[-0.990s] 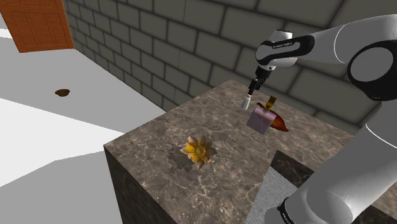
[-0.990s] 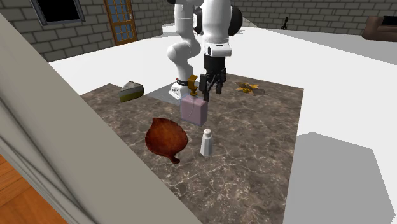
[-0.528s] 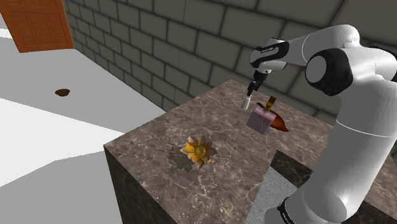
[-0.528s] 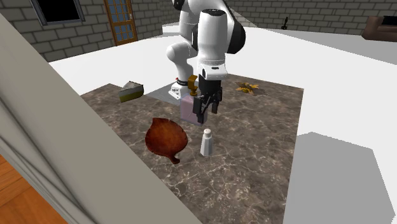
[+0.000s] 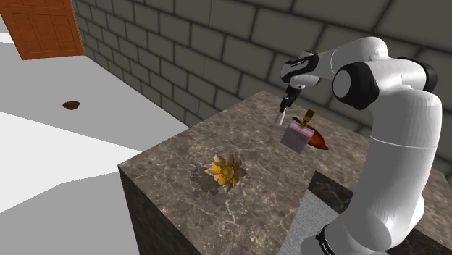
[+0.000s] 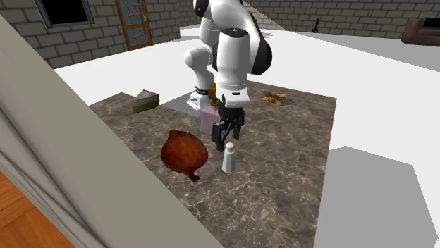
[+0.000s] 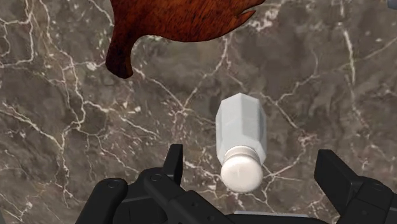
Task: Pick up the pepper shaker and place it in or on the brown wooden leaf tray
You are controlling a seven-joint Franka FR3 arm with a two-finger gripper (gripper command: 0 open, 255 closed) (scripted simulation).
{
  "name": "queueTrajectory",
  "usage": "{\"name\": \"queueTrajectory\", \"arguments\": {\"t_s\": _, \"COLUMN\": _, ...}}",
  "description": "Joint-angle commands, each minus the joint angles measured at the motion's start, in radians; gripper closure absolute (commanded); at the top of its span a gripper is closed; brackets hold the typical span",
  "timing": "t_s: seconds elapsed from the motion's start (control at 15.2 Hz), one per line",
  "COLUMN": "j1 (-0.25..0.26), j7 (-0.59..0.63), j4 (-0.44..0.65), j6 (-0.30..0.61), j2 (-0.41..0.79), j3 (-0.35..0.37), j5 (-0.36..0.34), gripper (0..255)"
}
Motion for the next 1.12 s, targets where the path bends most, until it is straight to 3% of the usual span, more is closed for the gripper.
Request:
{"name": "queueTrajectory", "arguments": {"t_s": 0.0, "j1": -0.007, "j7": -0.008, "j4": -0.006, "j6": 0.026, "j2": 0.021, "j3": 0.006, "j5": 0.012, "gripper": 0}}
{"name": "queueTrajectory", "arguments": {"t_s": 0.53, "j1": -0.007, "j7": -0.008, "j4": -0.006, "j6": 0.026, "j2": 0.021, "j3": 0.006, "j5": 0.012, "gripper": 0}}
{"name": "queueTrajectory", "arguments": {"t_s": 0.59, "j1": -0.007, "j7": -0.008, "j4": -0.006, "j6": 0.026, "j2": 0.021, "j3": 0.006, "j5": 0.012, "gripper": 255}}
{"name": "queueTrajectory", "arguments": {"t_s": 1.06, "j1": -0.007, "j7": -0.008, "j4": -0.006, "j6": 0.025, "j2": 0.021, "j3": 0.006, "j5": 0.012, "gripper": 255}}
